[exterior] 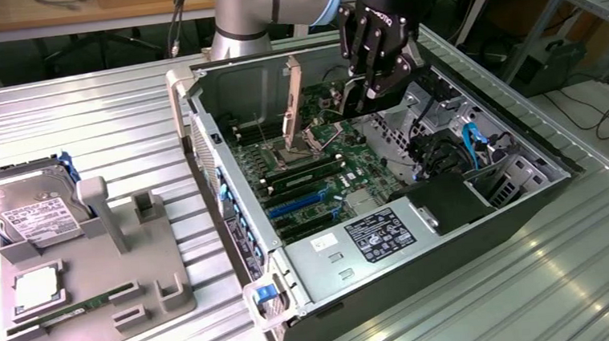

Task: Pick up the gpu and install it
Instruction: 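Insert the gpu into the slot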

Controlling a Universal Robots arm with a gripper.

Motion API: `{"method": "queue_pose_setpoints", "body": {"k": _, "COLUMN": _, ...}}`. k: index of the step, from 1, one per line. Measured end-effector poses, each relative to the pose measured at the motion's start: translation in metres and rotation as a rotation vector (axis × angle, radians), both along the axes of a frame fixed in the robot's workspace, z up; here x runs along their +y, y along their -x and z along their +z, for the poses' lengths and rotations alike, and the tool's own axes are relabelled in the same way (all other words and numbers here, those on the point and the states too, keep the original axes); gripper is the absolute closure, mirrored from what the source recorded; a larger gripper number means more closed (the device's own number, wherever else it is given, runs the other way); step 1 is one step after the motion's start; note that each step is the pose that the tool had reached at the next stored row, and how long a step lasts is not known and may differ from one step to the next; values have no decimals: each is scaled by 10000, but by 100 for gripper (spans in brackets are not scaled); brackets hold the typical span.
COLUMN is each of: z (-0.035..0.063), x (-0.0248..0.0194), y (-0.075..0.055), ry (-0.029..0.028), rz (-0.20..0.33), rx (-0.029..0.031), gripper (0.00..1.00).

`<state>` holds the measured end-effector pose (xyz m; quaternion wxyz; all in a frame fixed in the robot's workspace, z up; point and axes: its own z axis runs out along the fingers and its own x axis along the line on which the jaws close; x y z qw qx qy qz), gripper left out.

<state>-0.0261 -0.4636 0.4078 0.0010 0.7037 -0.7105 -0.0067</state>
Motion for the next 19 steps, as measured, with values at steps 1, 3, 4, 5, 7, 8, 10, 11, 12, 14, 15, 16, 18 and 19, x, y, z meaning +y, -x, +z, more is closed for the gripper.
{"method": "queue_pose_setpoints", "body": {"k": 1, "z": -1, "x": -1, "y": 0, "ry": -1, "rz": 0, "rx": 1, "gripper": 73}}
{"method": "queue_pose_setpoints", "body": {"k": 3, "z": -4, "x": -3, "y": 0, "ry": -5, "rz": 0, "rx": 1, "gripper": 73}}
{"method": "queue_pose_setpoints", "body": {"k": 4, "z": -6, "x": -5, "y": 0, "ry": -9, "rz": -1, "rx": 1, "gripper": 73}}
{"method": "queue_pose_setpoints", "body": {"k": 5, "z": -7, "x": -8, "y": 0, "ry": -11, "rz": 0, "rx": 2, "gripper": 73}}
{"method": "queue_pose_setpoints", "body": {"k": 7, "z": -9, "x": -11, "y": 0, "ry": -16, "rz": 0, "rx": 2, "gripper": 73}}
{"method": "queue_pose_setpoints", "body": {"k": 8, "z": -10, "x": -13, "y": 0, "ry": -18, "rz": 0, "rx": 2, "gripper": 73}}
{"method": "queue_pose_setpoints", "body": {"k": 10, "z": -12, "x": -15, "y": 0, "ry": -22, "rz": 0, "rx": 2, "gripper": 73}}
{"method": "queue_pose_setpoints", "body": {"k": 11, "z": -14, "x": -17, "y": 0, "ry": -22, "rz": 0, "rx": 3, "gripper": 73}}
{"method": "queue_pose_setpoints", "body": {"k": 12, "z": -14, "x": -18, "y": 0, "ry": -23, "rz": 0, "rx": 3, "gripper": 73}}
{"method": "queue_pose_setpoints", "body": {"k": 14, "z": -18, "x": -20, "y": 0, "ry": -26, "rz": 0, "rx": 3, "gripper": 73}}
{"method": "queue_pose_setpoints", "body": {"k": 15, "z": -19, "x": -22, "y": 0, "ry": -27, "rz": 0, "rx": 4, "gripper": 73}}
{"method": "queue_pose_setpoints", "body": {"k": 16, "z": -20, "x": -23, "y": 0, "ry": -28, "rz": 0, "rx": 4, "gripper": 73}}
{"method": "queue_pose_setpoints", "body": {"k": 18, "z": -25, "x": -27, "y": 0, "ry": -33, "rz": 0, "rx": 5, "gripper": 73}}
{"method": "queue_pose_setpoints", "body": {"k": 19, "z": -26, "x": -29, "y": 0, "ry": -34, "rz": 0, "rx": 5, "gripper": 73}}
